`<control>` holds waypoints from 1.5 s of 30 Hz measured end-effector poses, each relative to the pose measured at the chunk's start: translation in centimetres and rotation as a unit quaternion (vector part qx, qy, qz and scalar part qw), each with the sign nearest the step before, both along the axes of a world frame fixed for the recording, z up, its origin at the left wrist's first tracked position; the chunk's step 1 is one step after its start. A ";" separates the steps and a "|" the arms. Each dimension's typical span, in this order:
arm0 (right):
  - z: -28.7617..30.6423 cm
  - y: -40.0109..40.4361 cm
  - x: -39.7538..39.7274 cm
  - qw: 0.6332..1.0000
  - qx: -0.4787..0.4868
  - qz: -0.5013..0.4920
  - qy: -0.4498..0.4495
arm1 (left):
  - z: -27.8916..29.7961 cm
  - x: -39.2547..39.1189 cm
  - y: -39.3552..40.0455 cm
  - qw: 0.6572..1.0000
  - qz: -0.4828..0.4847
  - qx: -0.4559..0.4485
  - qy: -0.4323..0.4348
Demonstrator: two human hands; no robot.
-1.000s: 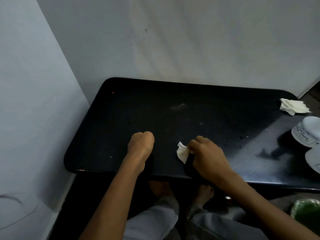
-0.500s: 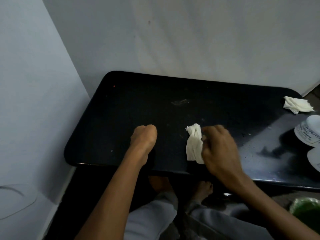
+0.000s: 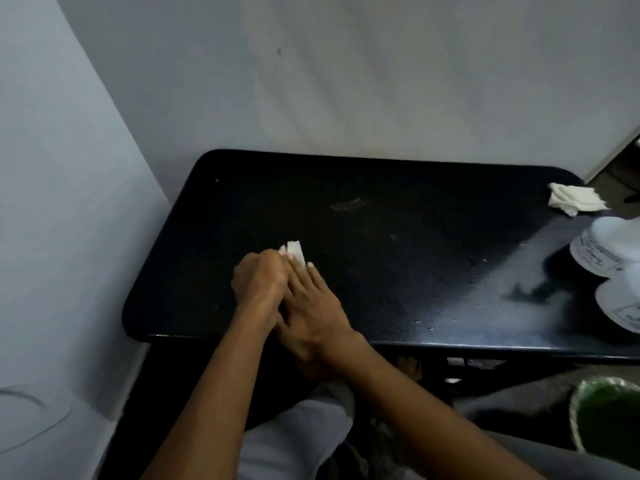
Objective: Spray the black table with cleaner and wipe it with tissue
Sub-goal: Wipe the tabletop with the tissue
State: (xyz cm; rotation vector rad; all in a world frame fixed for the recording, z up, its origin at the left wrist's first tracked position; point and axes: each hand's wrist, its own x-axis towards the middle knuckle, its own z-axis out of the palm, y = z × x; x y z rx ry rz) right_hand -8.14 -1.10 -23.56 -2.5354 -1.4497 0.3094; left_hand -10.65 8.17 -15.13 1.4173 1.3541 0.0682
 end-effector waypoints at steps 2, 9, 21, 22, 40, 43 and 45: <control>0.0 -3.3 0.6 0.999 0.025 -0.033 -0.009 | -0.1 0.2 -0.1 1.000 -0.025 -0.004 0.007; 0.5 -20.4 6.4 0.944 -0.025 -0.328 -0.028 | -0.5 1.0 -2.9 0.986 -0.153 0.071 0.003; 0.5 -9.4 0.1 0.979 0.015 -0.204 0.007 | -0.7 1.7 -7.8 0.954 -0.262 0.144 -0.034; 0.4 -9.1 -0.6 0.986 0.019 -0.164 0.011 | -0.7 1.9 -8.2 0.953 -0.259 0.150 -0.038; 0.0 -13.5 -2.3 0.941 0.066 -0.332 -0.004 | -0.9 3.5 -9.4 0.945 -0.275 0.174 -0.034; -0.3 -11.3 -5.2 0.975 0.054 -0.215 -0.006 | -1.1 3.4 -9.5 0.947 -0.264 0.178 -0.045; 0.2 -13.2 -4.0 0.972 0.057 -0.228 -0.014 | -1.2 3.3 -9.2 0.948 -0.270 0.163 -0.046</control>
